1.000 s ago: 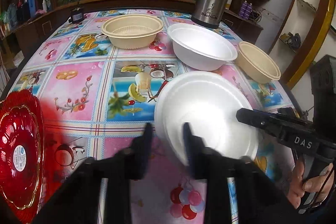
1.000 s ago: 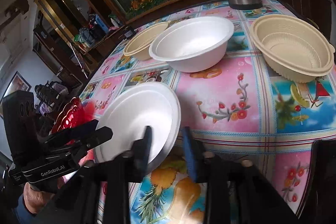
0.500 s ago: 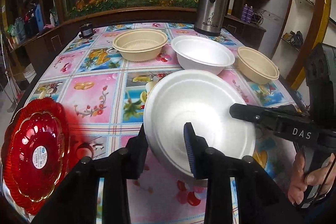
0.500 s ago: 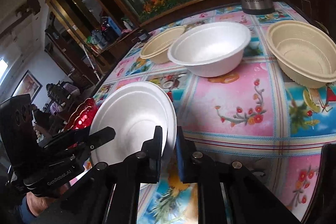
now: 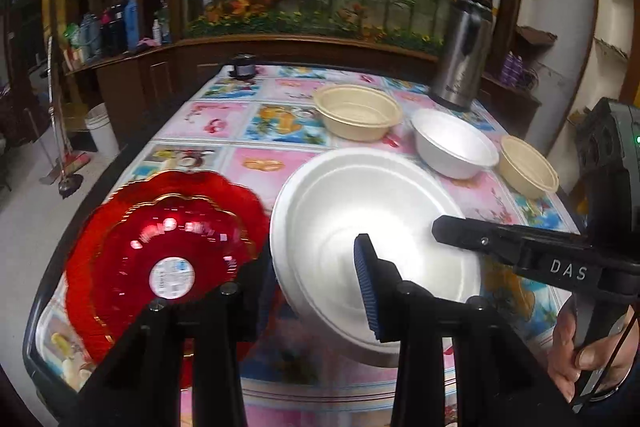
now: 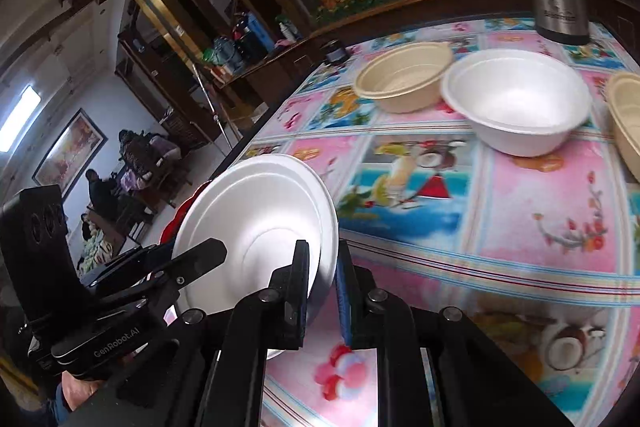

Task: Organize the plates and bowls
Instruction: 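Lift the white foam plate with the right gripper toward the left gripper, then carry the white foam plate with the right gripper over the red plates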

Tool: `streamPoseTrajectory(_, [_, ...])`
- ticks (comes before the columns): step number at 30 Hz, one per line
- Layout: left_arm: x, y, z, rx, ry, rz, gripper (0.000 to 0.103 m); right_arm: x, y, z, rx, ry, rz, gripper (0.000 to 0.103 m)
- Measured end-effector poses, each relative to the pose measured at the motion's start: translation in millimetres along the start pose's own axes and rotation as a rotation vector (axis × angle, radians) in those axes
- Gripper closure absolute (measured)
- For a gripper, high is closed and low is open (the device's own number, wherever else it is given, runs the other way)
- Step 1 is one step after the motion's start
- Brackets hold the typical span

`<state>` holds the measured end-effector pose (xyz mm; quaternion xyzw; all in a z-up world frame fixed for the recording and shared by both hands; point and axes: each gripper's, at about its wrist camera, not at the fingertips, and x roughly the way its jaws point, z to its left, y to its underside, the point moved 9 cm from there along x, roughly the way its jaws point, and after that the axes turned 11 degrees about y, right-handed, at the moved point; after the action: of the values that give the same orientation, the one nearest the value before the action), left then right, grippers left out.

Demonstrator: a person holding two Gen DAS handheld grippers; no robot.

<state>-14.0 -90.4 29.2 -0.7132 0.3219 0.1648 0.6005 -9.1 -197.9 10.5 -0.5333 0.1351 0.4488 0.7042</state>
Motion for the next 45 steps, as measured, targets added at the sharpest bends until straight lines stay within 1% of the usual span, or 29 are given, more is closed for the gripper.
streamPoseTrajectory(6, [-29, -4, 38, -0.061, -0.034, -0.049, 0.068, 16, -3, 44, -0.055, -0.013, 0.022, 0.088])
streamPoseTrajectory(12, [-47, -1, 67, -0.113, -0.057, -0.074, 0.068, 33, -3, 72, -0.089, -0.021, 0.055, 0.088])
streamPoseTrajectory(23, [-54, 7, 113, -0.204, -0.085, -0.080, 0.068, 62, -6, 111, -0.141, -0.025, 0.088, 0.088])
streamPoseTrajectory(34, [-26, 27, 145, -0.267, -0.099, -0.022, 0.068, 109, 1, 115, -0.156, 0.013, 0.139, 0.088])
streamPoseTrajectory(45, [-12, 31, 154, -0.290, -0.099, -0.009, 0.068, 121, 4, 115, -0.191, 0.045, 0.136, 0.088])
